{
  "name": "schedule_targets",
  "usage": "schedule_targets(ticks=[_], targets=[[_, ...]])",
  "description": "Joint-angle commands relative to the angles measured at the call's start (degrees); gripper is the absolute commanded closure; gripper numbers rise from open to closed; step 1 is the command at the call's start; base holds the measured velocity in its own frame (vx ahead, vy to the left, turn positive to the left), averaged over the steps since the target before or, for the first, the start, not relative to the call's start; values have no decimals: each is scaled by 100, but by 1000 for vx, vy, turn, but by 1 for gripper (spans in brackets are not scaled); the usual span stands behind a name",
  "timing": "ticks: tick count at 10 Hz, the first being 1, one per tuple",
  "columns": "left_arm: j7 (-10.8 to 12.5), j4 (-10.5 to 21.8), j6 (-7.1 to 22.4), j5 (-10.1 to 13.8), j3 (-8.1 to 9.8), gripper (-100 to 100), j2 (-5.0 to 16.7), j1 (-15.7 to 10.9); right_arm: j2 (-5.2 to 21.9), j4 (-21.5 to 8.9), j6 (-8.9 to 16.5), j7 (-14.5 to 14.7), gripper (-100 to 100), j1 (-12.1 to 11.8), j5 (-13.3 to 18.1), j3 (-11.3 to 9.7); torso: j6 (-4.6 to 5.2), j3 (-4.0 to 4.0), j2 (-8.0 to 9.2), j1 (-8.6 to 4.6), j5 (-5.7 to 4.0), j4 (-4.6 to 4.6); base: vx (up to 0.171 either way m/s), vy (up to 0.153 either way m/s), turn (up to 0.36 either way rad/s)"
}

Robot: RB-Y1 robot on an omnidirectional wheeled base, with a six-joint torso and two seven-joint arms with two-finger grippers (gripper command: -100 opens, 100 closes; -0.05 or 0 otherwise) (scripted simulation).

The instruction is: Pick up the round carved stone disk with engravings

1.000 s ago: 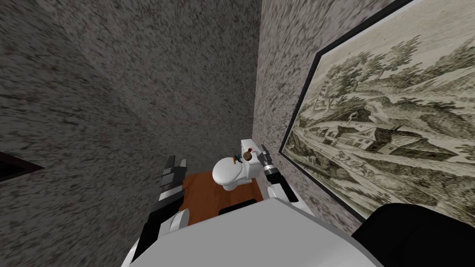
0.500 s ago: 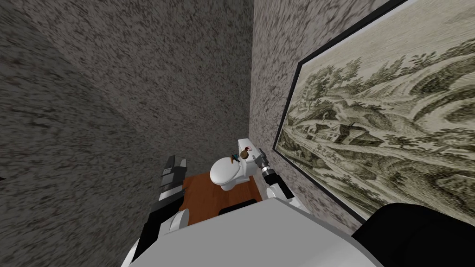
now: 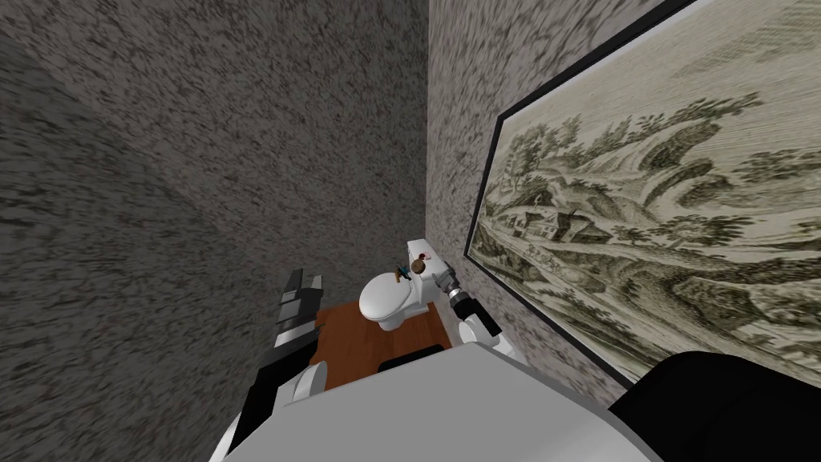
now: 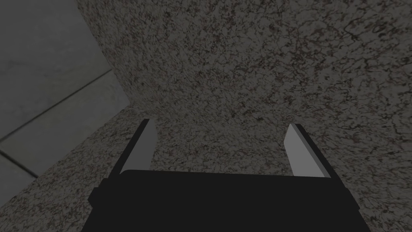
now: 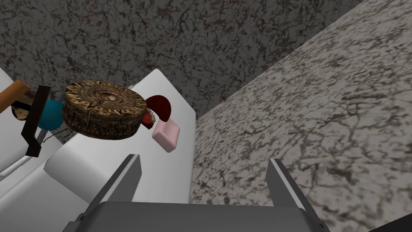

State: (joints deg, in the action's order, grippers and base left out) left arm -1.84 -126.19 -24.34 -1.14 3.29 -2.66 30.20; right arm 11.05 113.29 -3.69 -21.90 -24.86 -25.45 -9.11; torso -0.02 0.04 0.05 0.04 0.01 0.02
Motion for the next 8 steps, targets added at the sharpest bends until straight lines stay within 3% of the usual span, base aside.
schedule_targets(ticks=[1, 2, 3, 4, 5, 6, 7, 8], targets=[[0, 0, 0, 0, 0, 0, 0, 0, 58, -167, 286, -281, -100, 125, -286, -97, 0, 0, 0, 0, 0, 0, -19, -1, -111], [0, 0, 0, 0, 0, 0, 0, 0, 58, -167, 288, -281, -100, 125, -433, -97, 2, -1, -1, 0, 0, 0, -16, 1, -63], [0, 0, 0, 0, 0, 0, 0, 0, 145, -330, 525, -525, -100, 260, -615, -162, 0, -1, -1, 2, 0, 0, -17, -1, -132], [0, 0, 0, 0, 0, 0, 0, 0, 145, -330, 525, -550, -100, 260, -792, -162, 2, -1, -1, 0, 0, 0, -13, 1, -60], [0, 0, 0, 0, 0, 0, 0, 0, 232, -495, 766, -784, -100, 408, -966, -223, 0, -1, -2, 1, 0, -1, -14, 0, -113], [0, 0, 0, 0, 0, 0, 0, 0, 232, -495, 766, -822, -100, 408, -1143, -223, 1, -2, -2, 1, 0, -1, -10, 5, -65], [0, 0, 0, 0, 0, 0, 0, 0, 318, -660, 1010, -1042, -100, 568, -1306, -281, 0, -2, -4, 3, 1, -1, -8, 5, -120], [0, 0, 0, 0, 0, 0, 0, 0, 318, -660, 1010, -1096, -100, 568, -1466, -281, 1, -3, -5, 3, 1, -1, -6, 7, -54]])
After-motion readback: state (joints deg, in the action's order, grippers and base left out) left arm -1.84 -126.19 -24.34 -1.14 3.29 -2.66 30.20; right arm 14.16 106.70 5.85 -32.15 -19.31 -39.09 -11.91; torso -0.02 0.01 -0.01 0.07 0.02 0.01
